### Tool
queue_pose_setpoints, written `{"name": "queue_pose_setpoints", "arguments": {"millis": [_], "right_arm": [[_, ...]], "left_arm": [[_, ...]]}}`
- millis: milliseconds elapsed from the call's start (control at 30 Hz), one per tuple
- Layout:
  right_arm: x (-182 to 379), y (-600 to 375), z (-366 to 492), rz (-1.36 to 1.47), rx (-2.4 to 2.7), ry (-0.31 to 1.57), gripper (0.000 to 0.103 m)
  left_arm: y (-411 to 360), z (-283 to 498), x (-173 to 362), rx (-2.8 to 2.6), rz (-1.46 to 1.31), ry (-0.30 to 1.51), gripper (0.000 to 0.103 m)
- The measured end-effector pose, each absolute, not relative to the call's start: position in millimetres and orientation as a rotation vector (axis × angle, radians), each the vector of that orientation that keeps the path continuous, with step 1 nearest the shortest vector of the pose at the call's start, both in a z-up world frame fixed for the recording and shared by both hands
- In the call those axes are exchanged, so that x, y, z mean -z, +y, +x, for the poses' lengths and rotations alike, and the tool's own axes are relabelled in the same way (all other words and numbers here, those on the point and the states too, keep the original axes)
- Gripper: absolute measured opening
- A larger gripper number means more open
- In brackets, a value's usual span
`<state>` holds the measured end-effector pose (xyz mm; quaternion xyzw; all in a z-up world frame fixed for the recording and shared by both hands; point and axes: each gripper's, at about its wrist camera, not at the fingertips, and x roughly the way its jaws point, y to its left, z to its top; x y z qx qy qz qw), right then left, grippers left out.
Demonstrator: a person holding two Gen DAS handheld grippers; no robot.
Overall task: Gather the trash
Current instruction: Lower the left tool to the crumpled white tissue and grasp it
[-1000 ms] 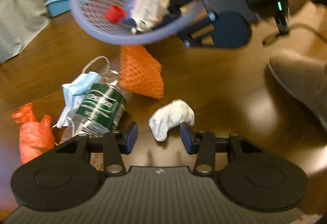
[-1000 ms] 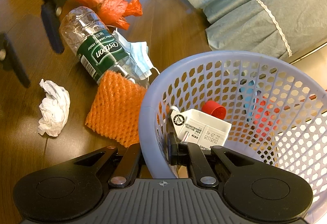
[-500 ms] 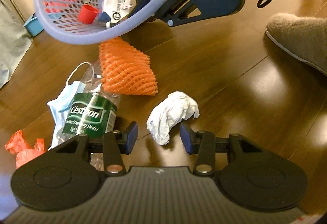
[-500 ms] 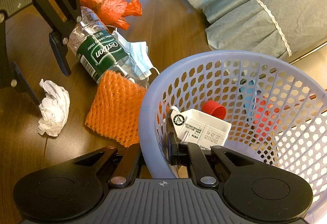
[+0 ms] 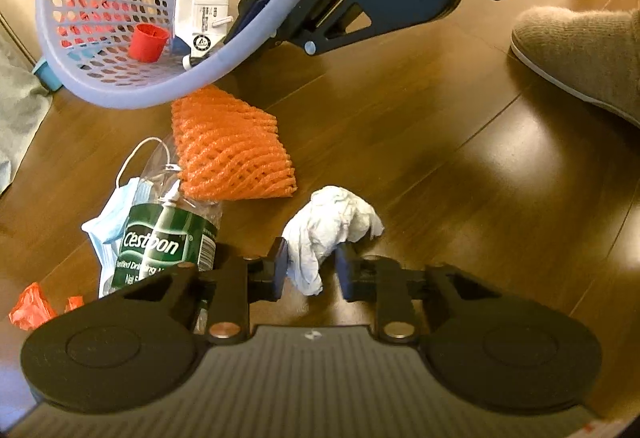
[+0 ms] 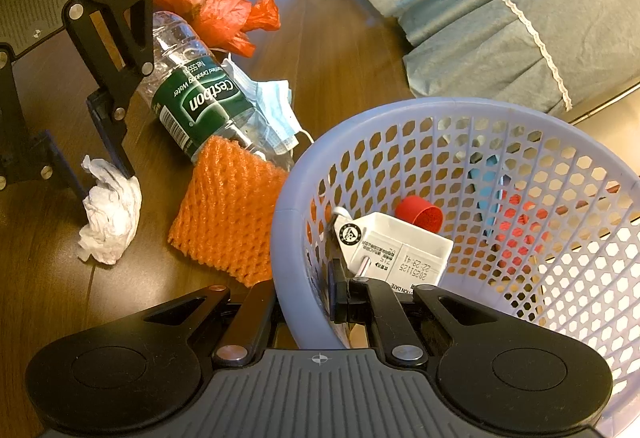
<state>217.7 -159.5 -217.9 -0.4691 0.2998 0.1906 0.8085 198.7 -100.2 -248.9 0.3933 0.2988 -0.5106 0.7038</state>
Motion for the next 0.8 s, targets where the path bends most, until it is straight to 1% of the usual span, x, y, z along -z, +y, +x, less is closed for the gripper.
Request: {"name": "queue_pose_setpoints", "arguments": {"millis": [100,167,433,800], "right_arm": [[217.8,-159.9,217.4,-1.002,-0.407,0.641,0.003],[217.6,-160.1,217.4,-1.003,-0.407,0.642,0.003],[217.8,-160.2,217.3,-1.002,-0.407,0.641,0.003],[217.9,-160.4,217.2,-1.002,-0.407,0.641,0.004]], "left_arm": [[-98.7,197.4,248.7,1.130,0.876,0.677,0.013],[-96.4,197.5,247.7,1.122,0.862,0.690,0.012],[-85.7,198.1,231.5,1.088,0.801,0.717,0.012],[-66.4,209.2,191.6,1.002,0.690,0.723,0.012]]}}
